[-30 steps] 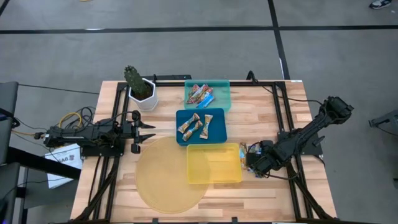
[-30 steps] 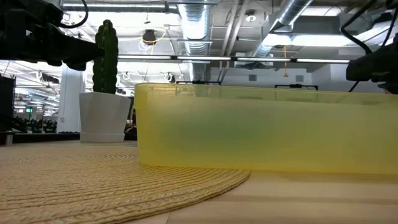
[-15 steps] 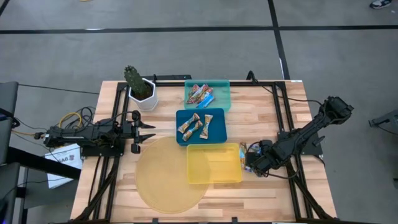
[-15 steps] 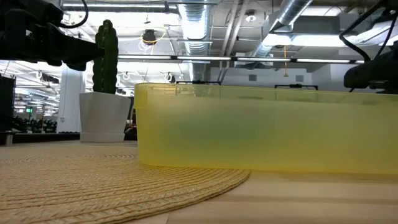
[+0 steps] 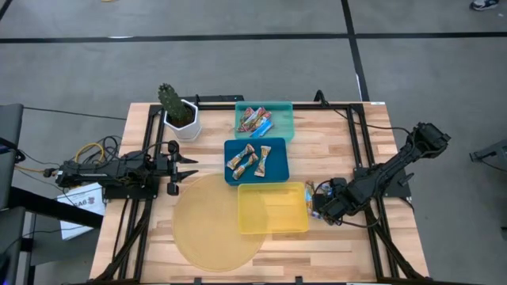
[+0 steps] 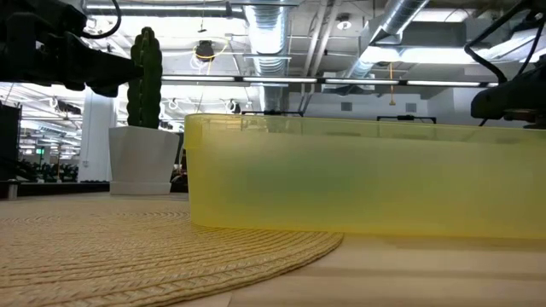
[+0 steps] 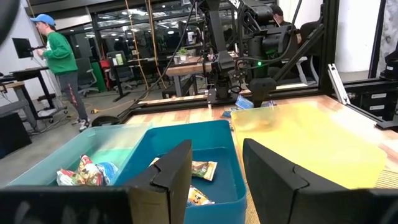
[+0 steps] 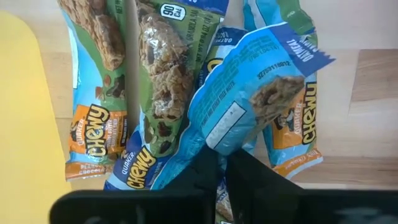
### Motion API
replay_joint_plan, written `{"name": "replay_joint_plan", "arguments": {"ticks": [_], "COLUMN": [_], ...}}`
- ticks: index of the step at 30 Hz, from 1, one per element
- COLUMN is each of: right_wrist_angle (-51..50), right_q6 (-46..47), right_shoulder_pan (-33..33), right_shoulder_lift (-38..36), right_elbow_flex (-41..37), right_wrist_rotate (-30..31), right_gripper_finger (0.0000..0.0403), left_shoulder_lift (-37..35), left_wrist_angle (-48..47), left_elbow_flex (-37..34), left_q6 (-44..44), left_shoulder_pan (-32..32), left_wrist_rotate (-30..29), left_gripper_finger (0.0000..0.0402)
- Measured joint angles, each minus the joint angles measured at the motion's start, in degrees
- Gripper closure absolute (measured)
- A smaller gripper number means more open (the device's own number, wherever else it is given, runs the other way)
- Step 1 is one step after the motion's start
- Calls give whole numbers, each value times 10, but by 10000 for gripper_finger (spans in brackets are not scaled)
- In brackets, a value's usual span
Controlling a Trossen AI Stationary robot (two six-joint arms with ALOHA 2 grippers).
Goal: Pick and place Granola Bars by type
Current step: Put the blue granola bar into the yellow bin
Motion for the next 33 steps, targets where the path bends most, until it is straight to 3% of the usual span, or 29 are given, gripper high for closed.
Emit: {"name": "replay_joint_plan", "arguments": {"ticks": [19, 24, 33], "right_wrist_angle": [-9, -35, -141], "right_q6": [-40, -53, -61], "right_shoulder_pan": [5, 5, 9], "right_shoulder_lift": [0, 0, 0], "right_elbow_flex": [30, 51, 113], "right_wrist_rotate": [32, 39, 112], "right_gripper_finger": [401, 401, 402], "left_shoulder_lift": [0, 0, 0], "left_wrist_angle": [0, 0, 0], "left_elbow_flex": [0, 0, 0], "left_q6": [2, -4, 0], "left_shoulder_pan": [0, 0, 0], "left_wrist_rotate": [0, 0, 0], "left_gripper_finger": [264, 264, 264]}}
